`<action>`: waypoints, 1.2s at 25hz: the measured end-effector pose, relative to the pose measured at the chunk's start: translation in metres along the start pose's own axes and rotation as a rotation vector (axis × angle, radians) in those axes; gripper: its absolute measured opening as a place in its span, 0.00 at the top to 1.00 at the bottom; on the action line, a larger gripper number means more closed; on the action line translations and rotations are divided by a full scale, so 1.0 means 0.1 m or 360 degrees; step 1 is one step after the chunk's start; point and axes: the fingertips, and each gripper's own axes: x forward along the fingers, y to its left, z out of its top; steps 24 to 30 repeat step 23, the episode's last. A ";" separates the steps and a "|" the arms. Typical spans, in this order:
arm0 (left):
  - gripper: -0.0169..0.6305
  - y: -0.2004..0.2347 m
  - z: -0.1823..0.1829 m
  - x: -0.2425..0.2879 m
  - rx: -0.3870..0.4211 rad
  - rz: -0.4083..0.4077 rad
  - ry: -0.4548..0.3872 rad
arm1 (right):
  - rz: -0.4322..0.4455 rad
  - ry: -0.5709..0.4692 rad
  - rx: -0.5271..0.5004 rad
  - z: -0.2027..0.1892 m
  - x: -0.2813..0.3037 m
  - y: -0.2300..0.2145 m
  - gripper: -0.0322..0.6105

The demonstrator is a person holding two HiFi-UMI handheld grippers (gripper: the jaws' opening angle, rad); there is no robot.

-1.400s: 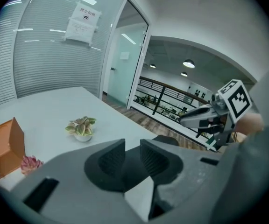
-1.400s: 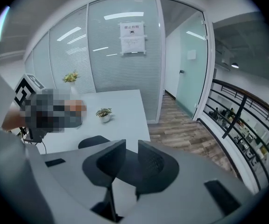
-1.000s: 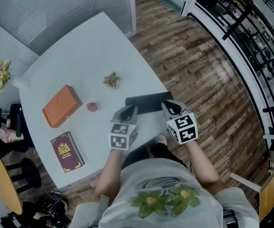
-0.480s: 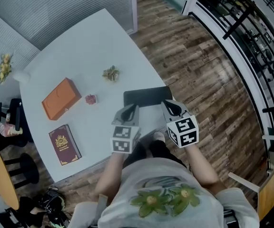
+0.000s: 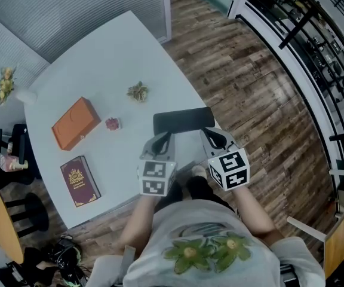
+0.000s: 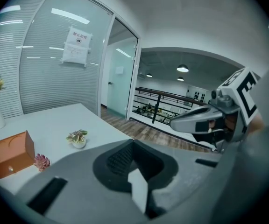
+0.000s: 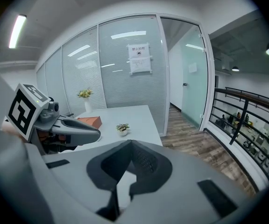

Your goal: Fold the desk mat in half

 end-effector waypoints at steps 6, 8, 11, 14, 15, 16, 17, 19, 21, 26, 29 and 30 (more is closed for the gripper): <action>0.97 -0.03 0.05 -0.04 0.0001 -0.0002 -0.0019 | 0.0008 -0.0011 -0.0013 0.04 -0.04 0.06 0.92; 0.97 -0.05 0.06 -0.05 0.0004 0.0001 -0.0017 | 0.0007 -0.0010 -0.0014 0.05 -0.06 0.06 0.92; 0.97 -0.07 0.07 -0.06 -0.0002 -0.0002 -0.0019 | 0.0013 -0.0011 -0.0010 0.06 -0.07 0.06 0.92; 0.97 -0.08 0.08 -0.07 -0.0017 -0.0005 -0.0027 | 0.0018 -0.0011 -0.0014 0.06 -0.08 0.07 0.92; 0.97 -0.08 0.09 -0.08 -0.0022 -0.0004 -0.0029 | 0.0020 -0.0010 -0.0015 0.06 -0.08 0.07 0.92; 0.97 -0.08 0.09 -0.08 -0.0026 -0.0003 -0.0031 | 0.0023 -0.0009 -0.0017 0.06 -0.08 0.07 0.92; 0.97 -0.08 0.09 -0.08 -0.0029 -0.0001 -0.0032 | 0.0025 -0.0008 -0.0018 0.06 -0.08 0.07 0.92; 0.97 -0.08 0.08 -0.08 -0.0033 0.0004 -0.0032 | 0.0031 -0.0006 -0.0021 0.05 -0.08 0.06 0.92; 0.97 -0.09 0.07 -0.08 -0.0039 0.0007 -0.0029 | 0.0035 -0.0004 -0.0022 0.05 -0.08 0.06 0.92; 0.97 -0.09 0.06 -0.08 -0.0044 0.0010 -0.0026 | 0.0039 -0.0001 -0.0023 0.03 -0.08 0.06 0.92; 0.97 -0.09 0.06 -0.08 -0.0044 0.0010 -0.0026 | 0.0039 -0.0001 -0.0023 0.03 -0.08 0.06 0.92; 0.97 -0.09 0.06 -0.08 -0.0044 0.0010 -0.0026 | 0.0039 -0.0001 -0.0023 0.03 -0.08 0.06 0.92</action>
